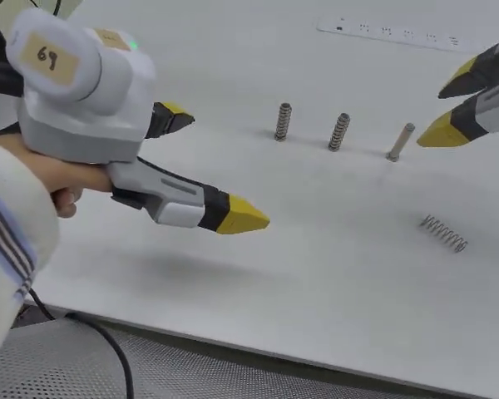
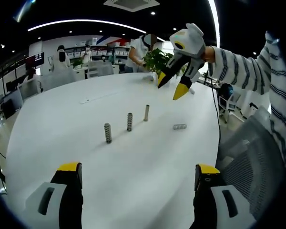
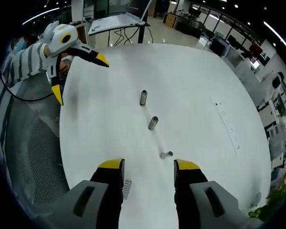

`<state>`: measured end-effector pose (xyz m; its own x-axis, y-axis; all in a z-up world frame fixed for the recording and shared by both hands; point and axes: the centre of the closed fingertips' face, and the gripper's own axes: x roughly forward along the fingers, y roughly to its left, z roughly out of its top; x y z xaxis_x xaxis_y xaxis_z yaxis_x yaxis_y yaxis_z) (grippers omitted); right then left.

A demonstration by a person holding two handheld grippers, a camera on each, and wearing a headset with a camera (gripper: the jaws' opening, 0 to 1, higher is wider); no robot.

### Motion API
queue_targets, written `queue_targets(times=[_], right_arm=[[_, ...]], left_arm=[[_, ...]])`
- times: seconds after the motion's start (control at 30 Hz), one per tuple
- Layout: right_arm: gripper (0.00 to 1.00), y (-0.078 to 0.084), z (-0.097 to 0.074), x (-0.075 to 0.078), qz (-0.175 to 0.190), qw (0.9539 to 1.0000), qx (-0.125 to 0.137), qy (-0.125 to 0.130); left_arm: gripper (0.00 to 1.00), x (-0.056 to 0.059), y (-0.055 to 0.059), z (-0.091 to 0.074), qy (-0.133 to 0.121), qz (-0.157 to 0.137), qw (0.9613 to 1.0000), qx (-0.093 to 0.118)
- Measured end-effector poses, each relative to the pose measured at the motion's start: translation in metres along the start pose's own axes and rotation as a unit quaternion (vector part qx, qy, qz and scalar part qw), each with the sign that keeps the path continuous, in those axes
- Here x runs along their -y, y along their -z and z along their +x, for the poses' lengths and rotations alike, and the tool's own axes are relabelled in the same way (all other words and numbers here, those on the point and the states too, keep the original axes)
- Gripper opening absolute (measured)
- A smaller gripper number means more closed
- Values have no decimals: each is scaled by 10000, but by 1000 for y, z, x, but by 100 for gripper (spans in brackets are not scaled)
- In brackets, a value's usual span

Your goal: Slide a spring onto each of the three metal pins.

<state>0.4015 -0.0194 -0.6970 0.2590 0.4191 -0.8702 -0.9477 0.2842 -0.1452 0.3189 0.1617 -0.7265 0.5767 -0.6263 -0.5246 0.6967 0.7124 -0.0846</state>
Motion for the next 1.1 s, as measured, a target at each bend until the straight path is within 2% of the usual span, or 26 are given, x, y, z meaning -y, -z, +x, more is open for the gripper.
queue_targets(times=[0.1,0.27,0.4,0.47,0.63,0.83,0.97,1.1], right_arm=[[39,10,-11,-3,311,9993,174,97],[40,28,-23,-7,631,9972,290,272],[39,40,-34,-11,1056,9922,519,412],[40,47,-38,-12,1135,9905,613,485],[41,60,-42,-16,1459,9834,934,531],[46,73,-43,-22,1669,9775,1121,641],[48,78,-40,-29,1754,9751,1216,601],[55,80,-38,-33,1779,9723,1370,651]], left_arm=[[96,2,-1,-1,1,-30,10000,36],[96,5,-2,-1,30,7,10000,7],[96,5,-5,-2,48,37,10000,12],[96,4,-6,-3,49,50,10000,9],[96,5,-8,-6,102,-16,9999,55],[96,5,-11,-8,92,-11,9999,85],[97,5,-9,-9,120,-15,9999,26],[97,5,-7,-10,113,-22,9999,1]])
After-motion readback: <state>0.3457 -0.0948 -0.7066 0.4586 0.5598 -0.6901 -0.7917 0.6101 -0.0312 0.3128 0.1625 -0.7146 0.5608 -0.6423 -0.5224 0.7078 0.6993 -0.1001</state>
